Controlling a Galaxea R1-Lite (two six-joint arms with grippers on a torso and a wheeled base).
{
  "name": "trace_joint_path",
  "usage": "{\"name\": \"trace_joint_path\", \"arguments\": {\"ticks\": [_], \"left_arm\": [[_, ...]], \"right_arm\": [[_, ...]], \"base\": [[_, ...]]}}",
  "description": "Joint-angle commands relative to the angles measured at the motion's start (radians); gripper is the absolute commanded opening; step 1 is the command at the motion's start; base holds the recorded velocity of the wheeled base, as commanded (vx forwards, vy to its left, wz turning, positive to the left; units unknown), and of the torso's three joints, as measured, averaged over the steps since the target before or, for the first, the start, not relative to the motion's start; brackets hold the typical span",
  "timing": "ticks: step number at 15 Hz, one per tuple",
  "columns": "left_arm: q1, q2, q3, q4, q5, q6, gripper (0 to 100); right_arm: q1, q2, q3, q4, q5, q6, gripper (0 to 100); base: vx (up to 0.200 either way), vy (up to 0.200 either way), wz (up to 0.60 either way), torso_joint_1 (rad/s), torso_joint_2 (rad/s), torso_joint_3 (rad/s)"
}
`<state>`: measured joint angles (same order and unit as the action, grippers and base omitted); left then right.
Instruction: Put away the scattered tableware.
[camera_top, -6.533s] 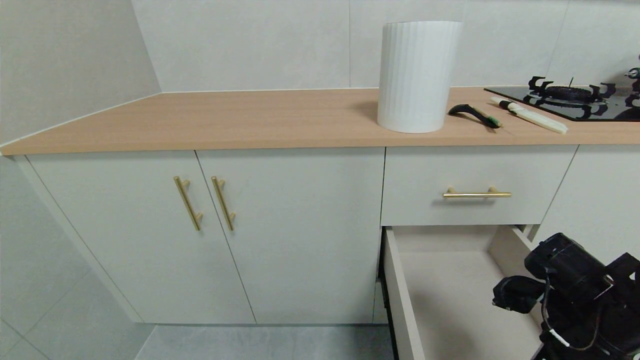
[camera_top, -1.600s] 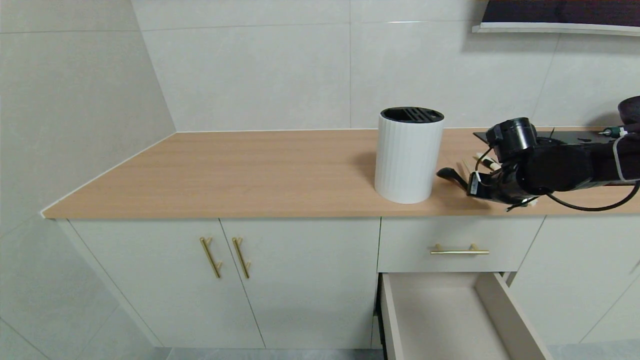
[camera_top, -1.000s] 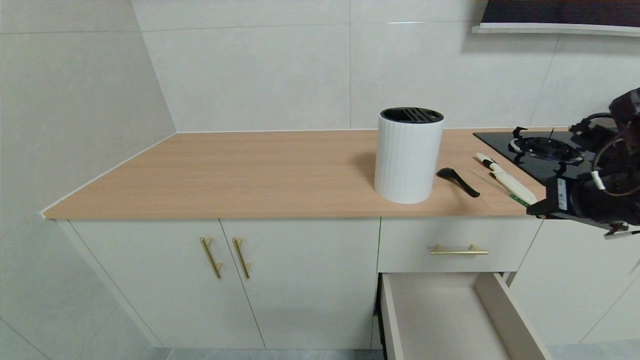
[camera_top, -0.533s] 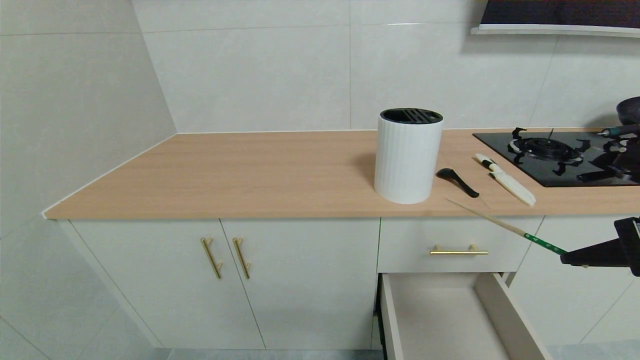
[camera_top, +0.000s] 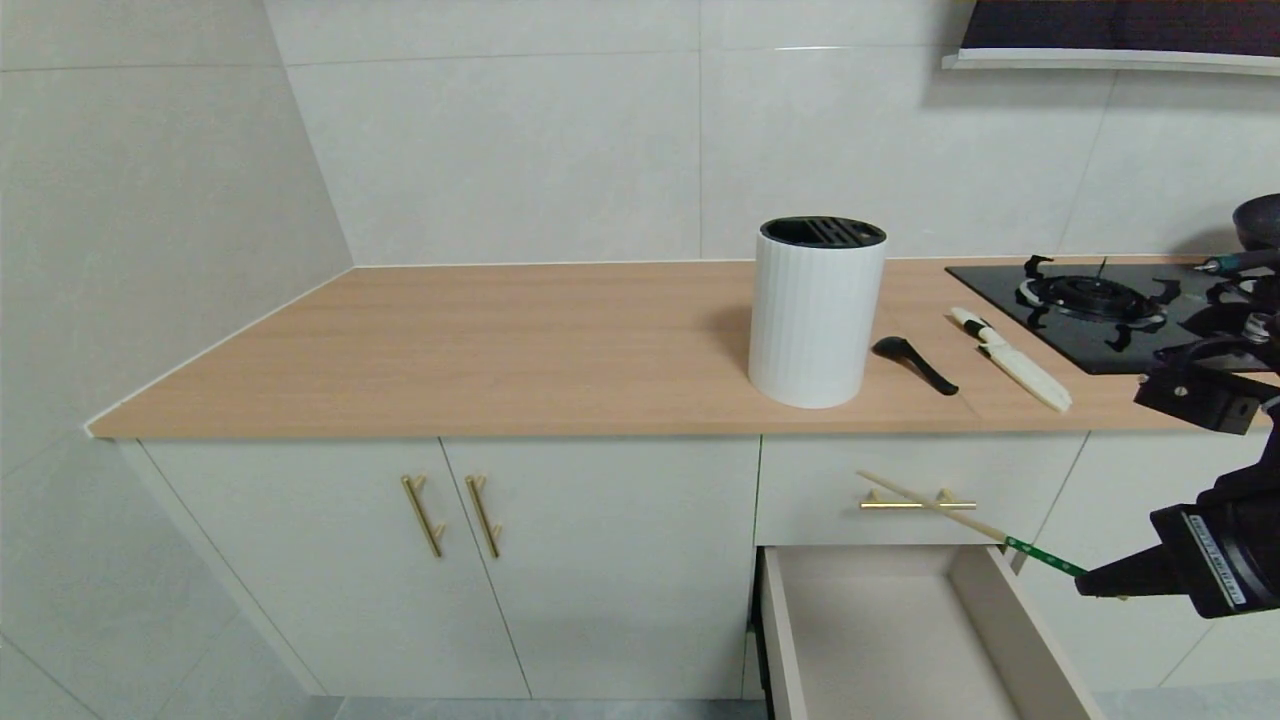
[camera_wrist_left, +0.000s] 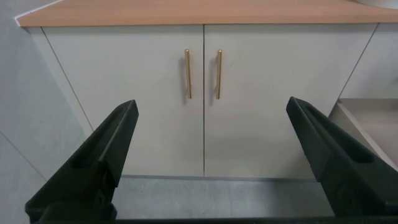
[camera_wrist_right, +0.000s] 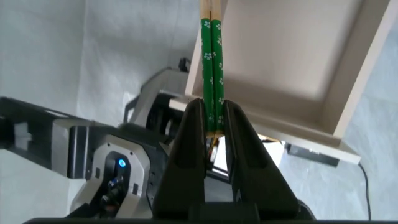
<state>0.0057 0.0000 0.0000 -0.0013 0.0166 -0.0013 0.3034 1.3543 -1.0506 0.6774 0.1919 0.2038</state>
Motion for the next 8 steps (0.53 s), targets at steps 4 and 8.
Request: {"name": "trace_joint_path", "arguments": {"ticks": [4,8], "left_arm": [[0.0,0.002,0.0,0.0,0.0,0.0,100],[0.0,0.002,0.0,0.0,0.0,0.0,100]], "right_arm": [[0.003,0.071,0.004,0.001,0.003,0.0,0],[0.022,0.111,0.017,0.001,0.0,0.002,0]], "base": [[0.0,0.0,0.0,-0.098,0.25,0.143],[0.0,0.0,0.0,-0.173,0.47,0.278]]}}
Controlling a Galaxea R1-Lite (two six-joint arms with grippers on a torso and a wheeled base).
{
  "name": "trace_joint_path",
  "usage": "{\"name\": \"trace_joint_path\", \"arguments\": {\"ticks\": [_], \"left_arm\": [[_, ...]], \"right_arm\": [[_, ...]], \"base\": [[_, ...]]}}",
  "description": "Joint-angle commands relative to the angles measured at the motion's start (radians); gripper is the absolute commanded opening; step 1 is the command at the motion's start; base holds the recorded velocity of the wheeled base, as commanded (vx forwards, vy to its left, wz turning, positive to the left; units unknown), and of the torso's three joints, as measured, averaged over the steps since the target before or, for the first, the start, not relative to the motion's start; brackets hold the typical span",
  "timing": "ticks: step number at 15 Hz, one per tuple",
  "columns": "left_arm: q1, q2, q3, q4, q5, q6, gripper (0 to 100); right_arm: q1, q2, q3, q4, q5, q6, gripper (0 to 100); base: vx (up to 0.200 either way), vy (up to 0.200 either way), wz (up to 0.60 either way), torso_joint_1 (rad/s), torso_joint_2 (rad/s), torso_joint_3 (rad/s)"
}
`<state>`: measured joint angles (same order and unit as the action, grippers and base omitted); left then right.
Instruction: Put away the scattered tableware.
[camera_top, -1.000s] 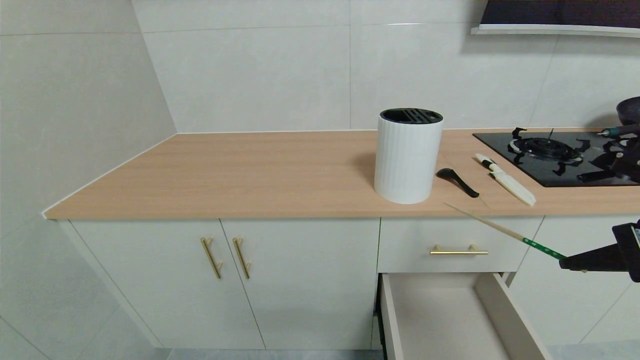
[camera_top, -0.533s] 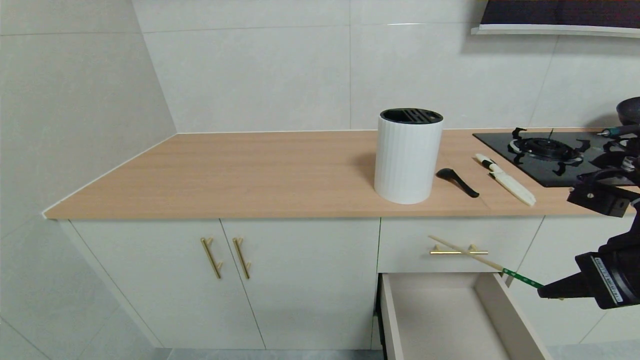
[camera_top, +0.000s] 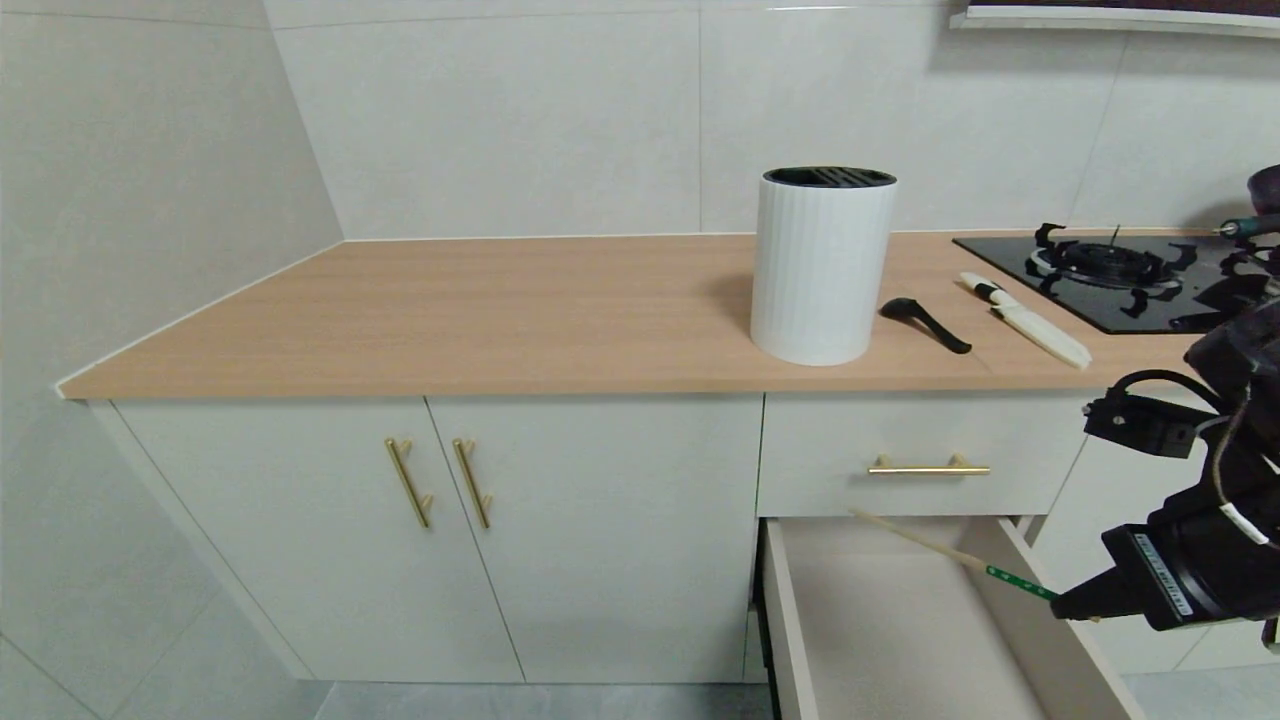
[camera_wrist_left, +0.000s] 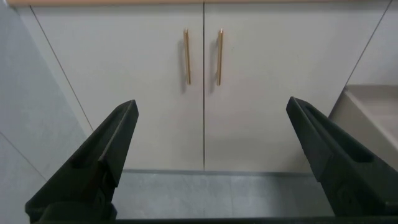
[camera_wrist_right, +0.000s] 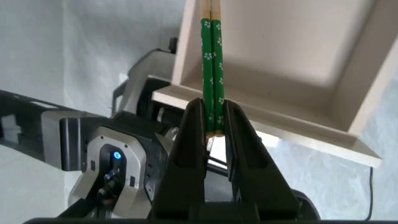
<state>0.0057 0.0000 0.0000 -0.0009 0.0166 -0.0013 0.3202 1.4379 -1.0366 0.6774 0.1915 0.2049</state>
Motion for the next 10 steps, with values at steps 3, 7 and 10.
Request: {"name": "trace_joint_path", "arguments": {"ticks": [3,7,10], "left_arm": [[0.0,0.002,0.0,-0.001,0.0,0.0,100],[0.0,0.002,0.0,-0.001,0.0,0.0,100],[0.0,0.002,0.0,-0.001,0.0,0.0,100]], "right_arm": [[0.007,0.055,0.004,0.001,-0.001,0.001,0],[0.005,0.079,0.004,-0.006,-0.003,0.001,0],[0.005,0.092,0.02,-0.035,-0.003,0.001,0]], "base": [[0.0,0.0,0.0,-0.17,0.47,0.3],[0.0,0.0,0.0,-0.143,0.46,0.314],[0.0,0.0,0.0,-0.11,0.46,0.331]]}}
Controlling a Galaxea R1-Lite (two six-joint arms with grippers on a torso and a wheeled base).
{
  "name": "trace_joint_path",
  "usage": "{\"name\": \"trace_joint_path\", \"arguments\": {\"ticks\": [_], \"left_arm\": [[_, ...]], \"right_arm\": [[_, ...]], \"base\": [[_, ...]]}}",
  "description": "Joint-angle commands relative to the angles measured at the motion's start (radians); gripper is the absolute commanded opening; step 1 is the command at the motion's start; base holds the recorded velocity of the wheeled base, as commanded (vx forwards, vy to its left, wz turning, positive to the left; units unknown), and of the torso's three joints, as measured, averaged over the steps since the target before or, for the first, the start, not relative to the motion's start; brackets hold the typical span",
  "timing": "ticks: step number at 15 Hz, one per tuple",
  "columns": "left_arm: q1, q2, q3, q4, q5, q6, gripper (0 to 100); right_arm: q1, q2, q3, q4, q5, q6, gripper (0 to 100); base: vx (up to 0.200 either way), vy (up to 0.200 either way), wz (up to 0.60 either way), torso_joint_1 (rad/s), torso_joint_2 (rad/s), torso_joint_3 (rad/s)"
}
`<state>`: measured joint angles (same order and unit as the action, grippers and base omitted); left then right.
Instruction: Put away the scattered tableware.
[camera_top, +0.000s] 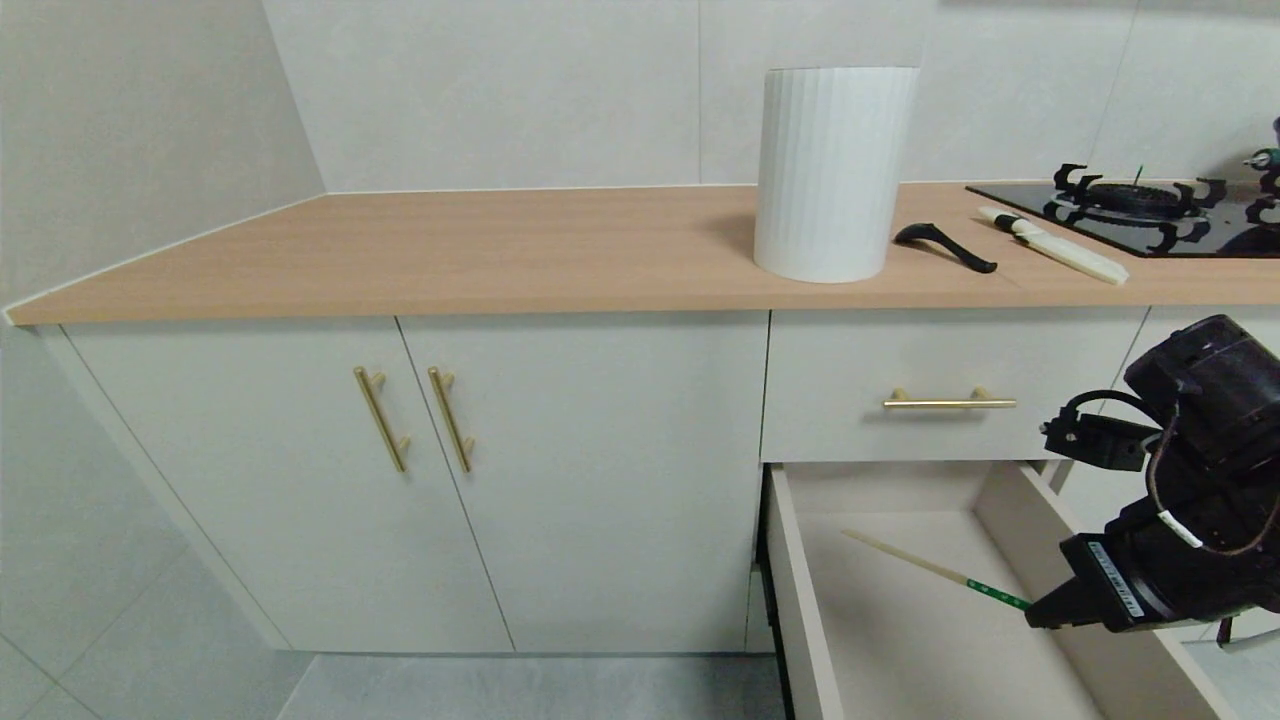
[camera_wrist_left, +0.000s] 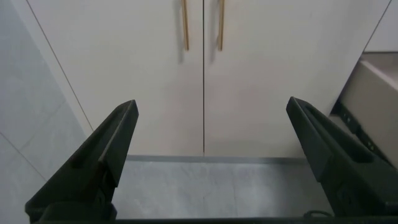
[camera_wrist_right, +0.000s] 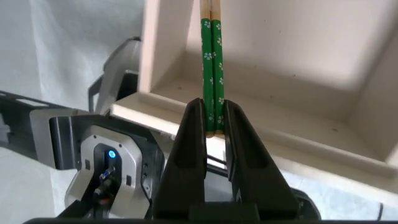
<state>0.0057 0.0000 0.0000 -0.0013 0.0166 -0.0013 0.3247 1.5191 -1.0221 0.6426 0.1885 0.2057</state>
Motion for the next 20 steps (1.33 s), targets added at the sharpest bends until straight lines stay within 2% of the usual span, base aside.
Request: {"name": "trace_joint_path", "arguments": {"ticks": [1,9,12,14,18,20], "left_arm": [[0.0,0.002,0.0,0.0,0.0,0.0,100],[0.0,0.002,0.0,0.0,0.0,0.0,100],[0.0,0.002,0.0,0.0,0.0,0.0,100],[0.0,0.002,0.0,0.0,0.0,0.0,100],[0.0,0.002,0.0,0.0,0.0,0.0,100],[0.0,0.002,0.0,0.0,0.0,0.0,100]], "right_arm": [[0.001,0.01,0.011,-0.009,-0.001,0.0,0],[0.002,0.036,0.013,-0.035,-0.001,0.001,0],[0.001,0.141,0.06,-0.182,-0.008,0.007,0],[-0.004,0.253,0.106,-0.328,-0.054,0.02,0],[0.01,0.484,0.172,-0.655,-0.166,0.15,0],[0.01,0.553,0.191,-0.732,-0.199,0.153,0]], "base": [[0.0,0.0,0.0,-0.046,0.39,0.305],[0.0,0.0,0.0,-0.011,0.05,0.039],[0.0,0.0,0.0,0.0,0.0,0.0],[0.0,0.0,0.0,0.0,0.0,0.0],[0.0,0.0,0.0,0.0,0.0,0.0],[0.0,0.0,0.0,0.0,0.0,0.0]]}}
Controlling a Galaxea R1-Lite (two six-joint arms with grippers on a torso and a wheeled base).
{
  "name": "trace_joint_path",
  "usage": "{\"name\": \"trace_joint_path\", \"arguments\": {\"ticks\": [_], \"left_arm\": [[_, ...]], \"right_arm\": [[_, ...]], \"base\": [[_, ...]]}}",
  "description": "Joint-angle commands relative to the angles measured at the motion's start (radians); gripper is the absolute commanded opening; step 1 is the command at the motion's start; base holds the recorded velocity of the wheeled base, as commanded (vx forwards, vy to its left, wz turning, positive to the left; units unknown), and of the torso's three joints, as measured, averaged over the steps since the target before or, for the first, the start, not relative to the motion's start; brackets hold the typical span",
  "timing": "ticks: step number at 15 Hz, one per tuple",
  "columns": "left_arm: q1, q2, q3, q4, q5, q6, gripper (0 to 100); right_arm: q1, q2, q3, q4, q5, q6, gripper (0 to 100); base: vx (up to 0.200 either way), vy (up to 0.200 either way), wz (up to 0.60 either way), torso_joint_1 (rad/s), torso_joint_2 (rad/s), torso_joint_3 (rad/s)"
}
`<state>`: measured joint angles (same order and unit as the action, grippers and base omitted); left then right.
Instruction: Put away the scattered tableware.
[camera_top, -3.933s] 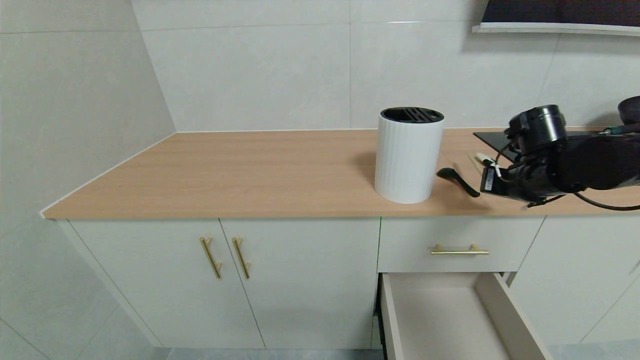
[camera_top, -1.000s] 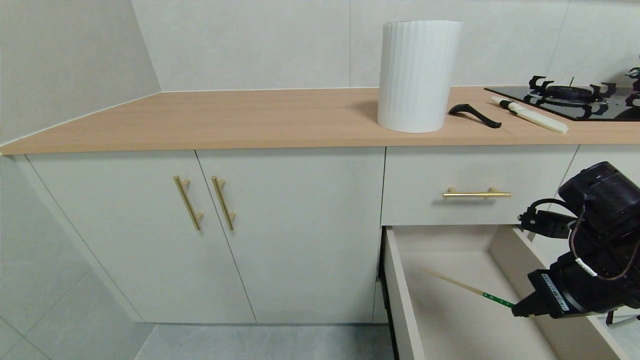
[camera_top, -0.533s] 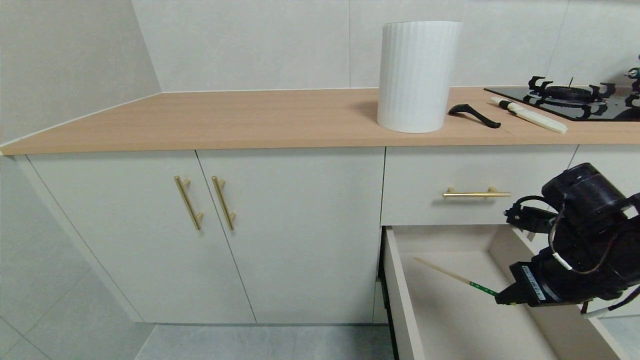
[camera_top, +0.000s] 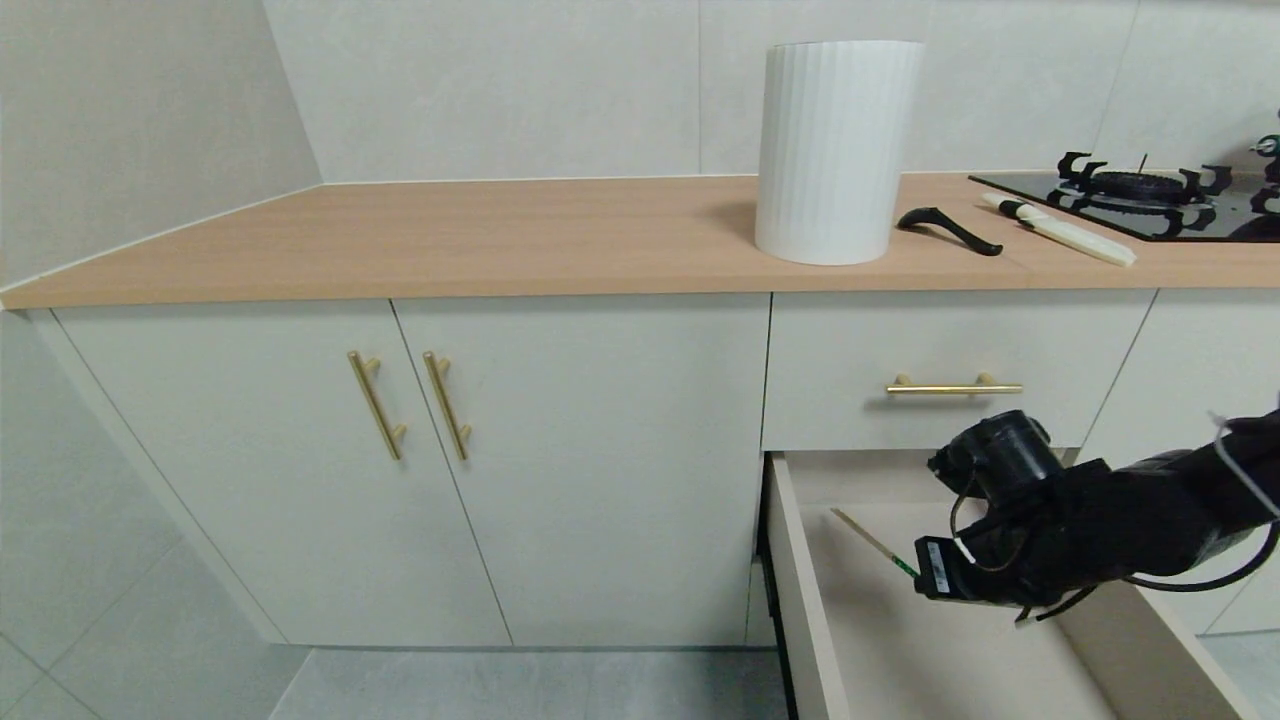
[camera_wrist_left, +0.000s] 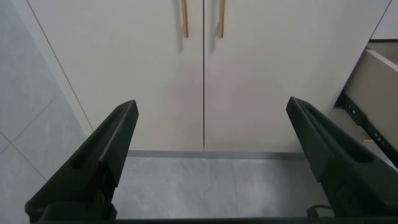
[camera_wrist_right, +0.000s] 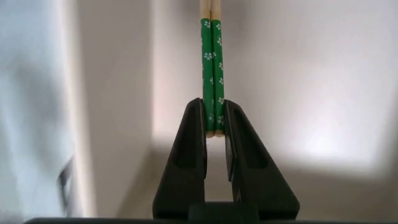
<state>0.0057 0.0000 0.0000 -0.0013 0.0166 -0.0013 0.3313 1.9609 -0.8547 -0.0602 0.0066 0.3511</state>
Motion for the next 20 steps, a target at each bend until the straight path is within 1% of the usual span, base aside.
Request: {"name": "trace_joint_path", "arguments": {"ticks": [1,6,8,12,20], "left_arm": [[0.0,0.002,0.0,0.0,0.0,0.0,100],[0.0,0.002,0.0,0.0,0.0,0.0,100],[0.0,0.002,0.0,0.0,0.0,0.0,100],[0.0,0.002,0.0,0.0,0.0,0.0,100],[0.0,0.002,0.0,0.0,0.0,0.0,100]], "right_arm": [[0.006,0.139,0.022,-0.041,-0.019,0.008,0],[0.038,0.251,0.02,-0.113,-0.054,0.009,0],[0.046,0.303,0.02,-0.165,-0.085,0.009,0],[0.046,0.319,0.02,-0.204,-0.1,0.009,0],[0.046,0.334,0.019,-0.214,-0.112,0.009,0]], "base": [[0.0,0.0,0.0,0.0,0.0,0.0],[0.0,0.0,0.0,0.0,0.0,0.0],[0.0,0.0,0.0,0.0,0.0,0.0],[0.0,0.0,0.0,0.0,0.0,0.0],[0.0,0.0,0.0,0.0,0.0,0.0]]}}
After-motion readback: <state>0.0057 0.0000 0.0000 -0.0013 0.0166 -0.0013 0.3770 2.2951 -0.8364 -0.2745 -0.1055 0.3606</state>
